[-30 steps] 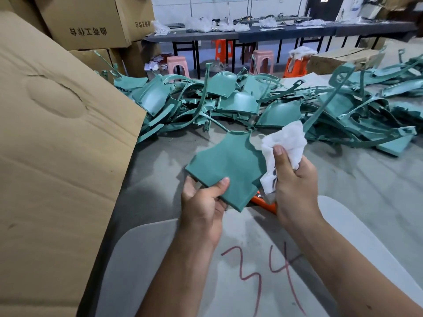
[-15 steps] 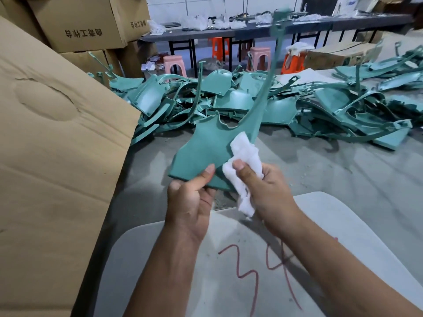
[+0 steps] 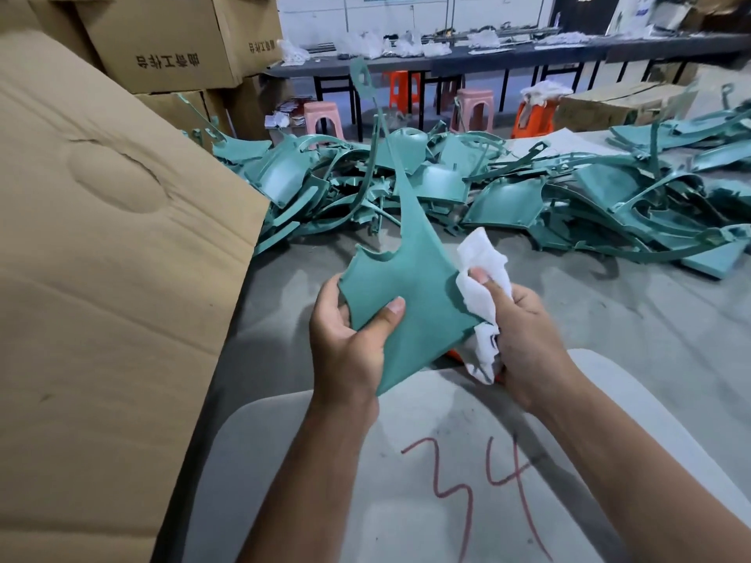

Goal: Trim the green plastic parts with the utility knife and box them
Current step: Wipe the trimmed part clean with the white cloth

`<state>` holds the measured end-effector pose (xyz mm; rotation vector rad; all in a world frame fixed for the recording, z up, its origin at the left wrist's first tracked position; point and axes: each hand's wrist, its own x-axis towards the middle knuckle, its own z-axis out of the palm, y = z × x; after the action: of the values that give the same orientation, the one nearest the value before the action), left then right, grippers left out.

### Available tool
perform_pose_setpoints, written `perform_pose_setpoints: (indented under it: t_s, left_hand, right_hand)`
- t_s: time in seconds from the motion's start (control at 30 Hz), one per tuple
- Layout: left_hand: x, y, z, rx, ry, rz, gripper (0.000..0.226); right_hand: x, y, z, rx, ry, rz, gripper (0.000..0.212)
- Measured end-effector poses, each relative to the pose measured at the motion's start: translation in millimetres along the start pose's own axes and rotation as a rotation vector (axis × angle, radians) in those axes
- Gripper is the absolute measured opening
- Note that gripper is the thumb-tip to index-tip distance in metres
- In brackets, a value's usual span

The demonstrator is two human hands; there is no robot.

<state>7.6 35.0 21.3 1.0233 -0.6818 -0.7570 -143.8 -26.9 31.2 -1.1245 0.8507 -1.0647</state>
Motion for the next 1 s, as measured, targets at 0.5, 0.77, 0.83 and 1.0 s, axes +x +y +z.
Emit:
perform_pose_setpoints:
  t_s: [0.5,0.77,0.83,1.0]
  left_hand:
    - [2.2,9.1,-6.8,-0.064,-0.089,-0.148,0.038]
    - [-6.6,-1.0,2.4,0.427,-0.276,0.281,0.043]
    - [-6.8,-2.4,0.7,0.535,-0.364,0.359,0.041]
    - [-11.5,7.8,0.5,0.480,-0.395,0.220,0.054]
  right_hand:
    - [8.6,-7.8,-17.6,-0.126,0.432,-0.071,0.040]
    - [4.9,3.6,-8.3,-1.003,0.186,-1.035,0.039]
    - [9.0,6.3,-4.9,-1.252,0.159,-1.045,0.040]
    - [18.1,2.9,-10.3,-1.291,0.339,-1.146,0.044]
